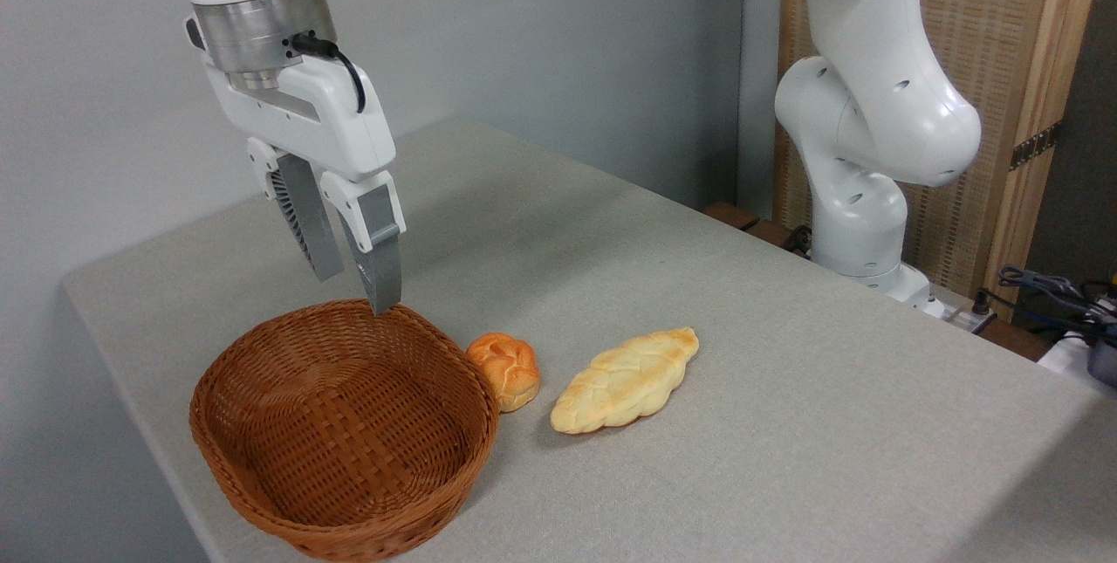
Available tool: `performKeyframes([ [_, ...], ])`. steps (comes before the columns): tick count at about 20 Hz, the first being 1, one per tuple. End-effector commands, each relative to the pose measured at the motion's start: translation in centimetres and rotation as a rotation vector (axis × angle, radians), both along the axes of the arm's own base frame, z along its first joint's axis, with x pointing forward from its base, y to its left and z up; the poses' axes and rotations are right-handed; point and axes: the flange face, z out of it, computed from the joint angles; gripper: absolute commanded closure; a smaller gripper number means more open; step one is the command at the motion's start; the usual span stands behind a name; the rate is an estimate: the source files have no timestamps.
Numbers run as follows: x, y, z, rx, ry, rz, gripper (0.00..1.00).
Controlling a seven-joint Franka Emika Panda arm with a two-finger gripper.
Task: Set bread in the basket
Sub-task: 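Move the open gripper over the small round orange bun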
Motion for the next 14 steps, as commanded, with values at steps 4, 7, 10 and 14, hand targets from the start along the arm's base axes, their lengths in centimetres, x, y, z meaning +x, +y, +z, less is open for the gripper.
performKeyframes([
  [4, -0.7, 1.2, 0.3, -0.008, 0.034, 0.002, 0.00],
  [7, -0.6, 1.8, 0.4, -0.013, 0.035, 0.013, 0.00],
  [10, -0.7, 1.8, 0.3, -0.013, 0.038, 0.013, 0.00],
  [14, -0.7, 1.7, 0.1, -0.012, 0.047, 0.013, 0.00],
])
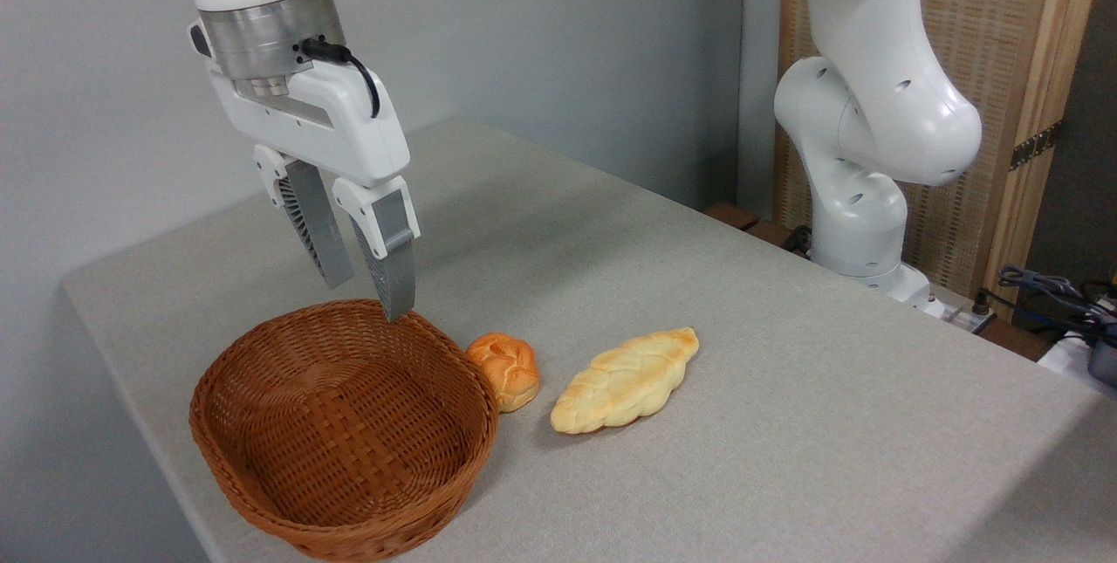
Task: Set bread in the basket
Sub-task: 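Move the open gripper over the small round orange bun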
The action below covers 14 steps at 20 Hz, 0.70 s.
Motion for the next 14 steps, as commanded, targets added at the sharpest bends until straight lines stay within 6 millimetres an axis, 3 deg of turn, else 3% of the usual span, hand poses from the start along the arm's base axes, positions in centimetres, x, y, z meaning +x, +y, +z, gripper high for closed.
performKeyframes([
  [1, -1.0, 0.2, 0.0, -0.014, 0.050, -0.015, 0.00],
  [8, -1.8, 0.2, -0.4, -0.009, 0.087, -0.019, 0.00],
  [14, -6.2, 0.9, -2.2, -0.007, 0.095, -0.089, 0.00],
])
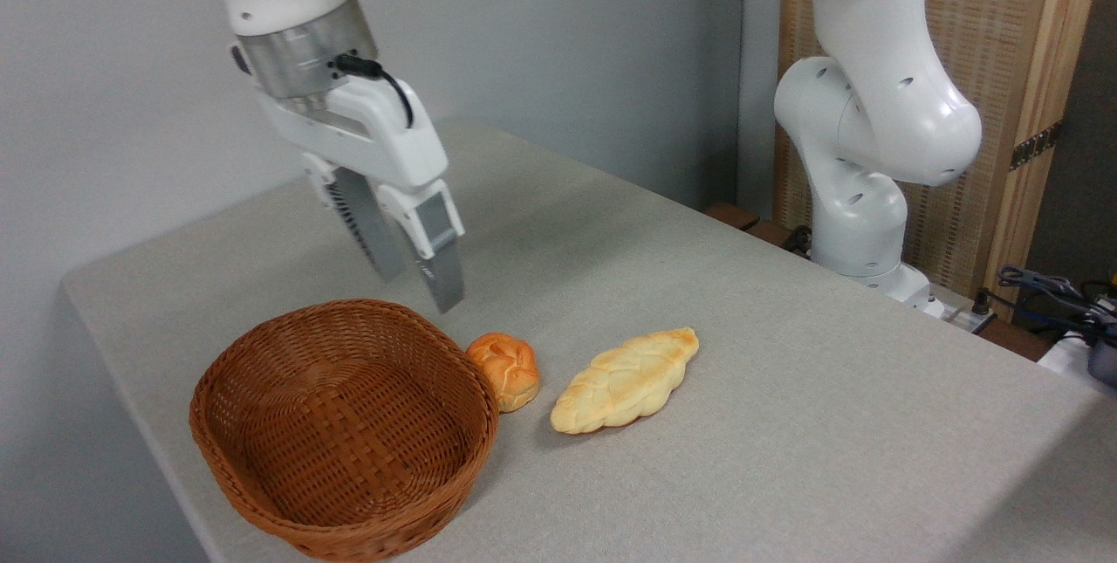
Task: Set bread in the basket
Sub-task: 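Move the open gripper over the small round orange bun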
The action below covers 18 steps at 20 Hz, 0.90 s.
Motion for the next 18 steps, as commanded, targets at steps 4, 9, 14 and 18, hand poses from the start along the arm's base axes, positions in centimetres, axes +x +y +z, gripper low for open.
performKeyframes([
  [4, -4.8, 1.2, -2.3, -0.019, -0.041, -0.038, 0.00],
  [9, -6.8, 3.0, -5.3, -0.028, -0.054, -0.101, 0.00],
  [14, -8.0, 3.5, -7.9, -0.040, -0.018, -0.184, 0.00],
  [18, -8.3, 2.1, -10.6, -0.043, -0.070, -0.210, 0.00],
])
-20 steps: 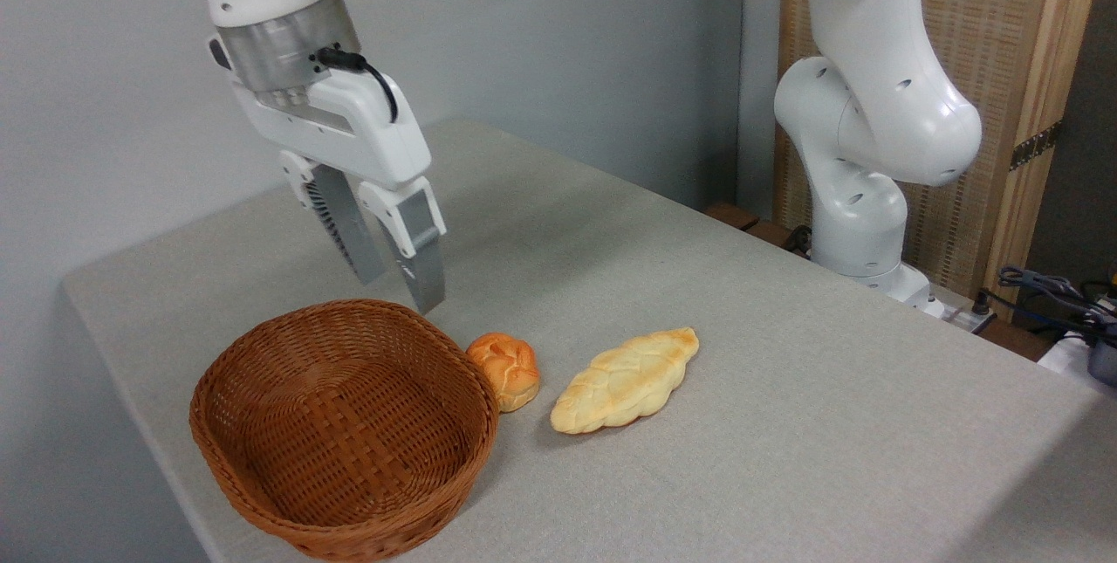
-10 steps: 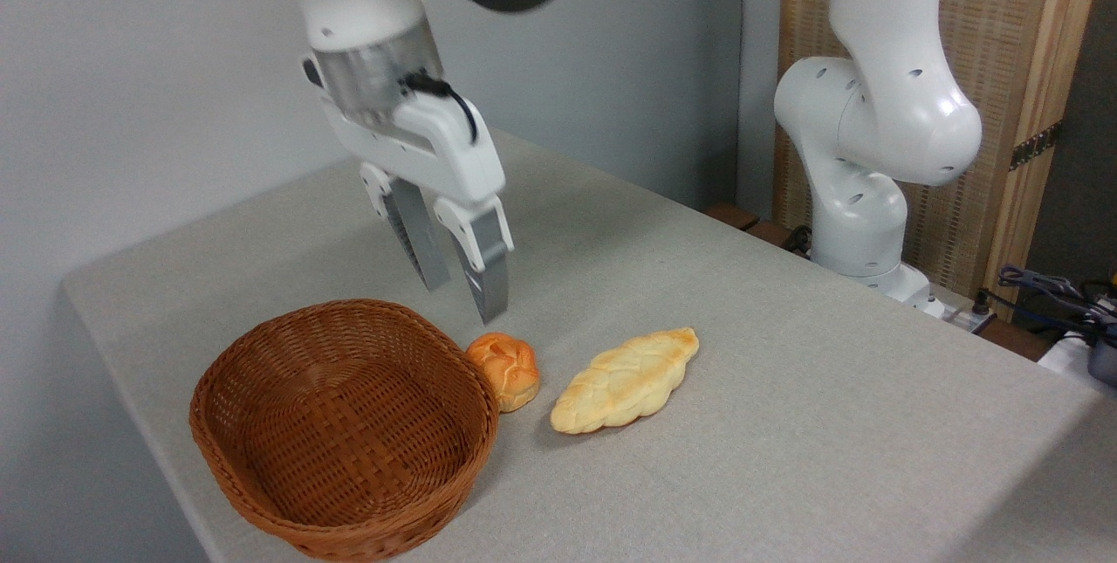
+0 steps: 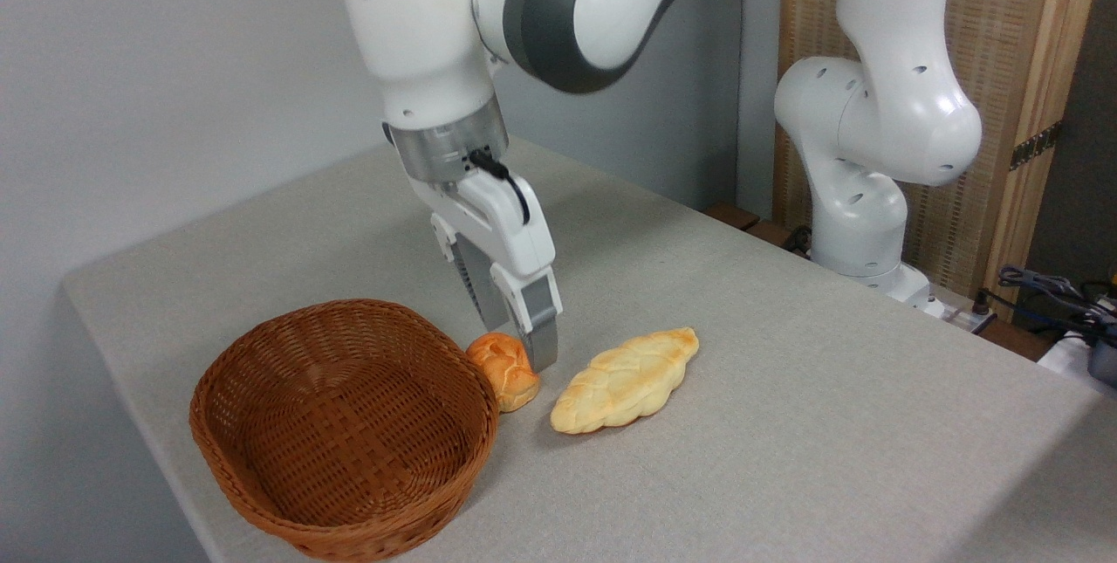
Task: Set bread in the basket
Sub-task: 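Lower the gripper around the orange bun and close on it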
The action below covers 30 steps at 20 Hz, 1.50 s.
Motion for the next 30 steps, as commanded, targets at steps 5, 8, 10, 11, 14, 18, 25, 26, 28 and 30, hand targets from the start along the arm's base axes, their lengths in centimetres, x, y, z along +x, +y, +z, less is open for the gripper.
performKeyframes([
  [5, -1.3, -3.1, -1.7, -0.081, -0.039, -0.038, 0.00],
  [8, -1.2, -3.3, -1.8, -0.102, -0.041, -0.028, 0.00],
  [10, -1.0, -3.1, -2.0, -0.097, -0.046, -0.030, 0.00],
  [11, -1.0, -3.0, -2.1, -0.095, -0.047, -0.035, 0.00],
  [14, -0.9, -2.8, -2.0, -0.091, -0.049, -0.034, 0.00],
  [18, -0.9, -2.7, -2.2, -0.090, -0.043, -0.044, 0.00],
  [25, -0.7, -2.6, -2.9, -0.059, -0.034, -0.063, 0.00],
  [26, -0.7, -2.5, -3.1, -0.041, -0.031, -0.072, 0.00],
  [28, -0.7, -2.5, -3.4, -0.039, -0.027, -0.073, 0.00],
  [30, -0.6, -2.5, -3.5, -0.037, -0.025, -0.075, 0.00],
])
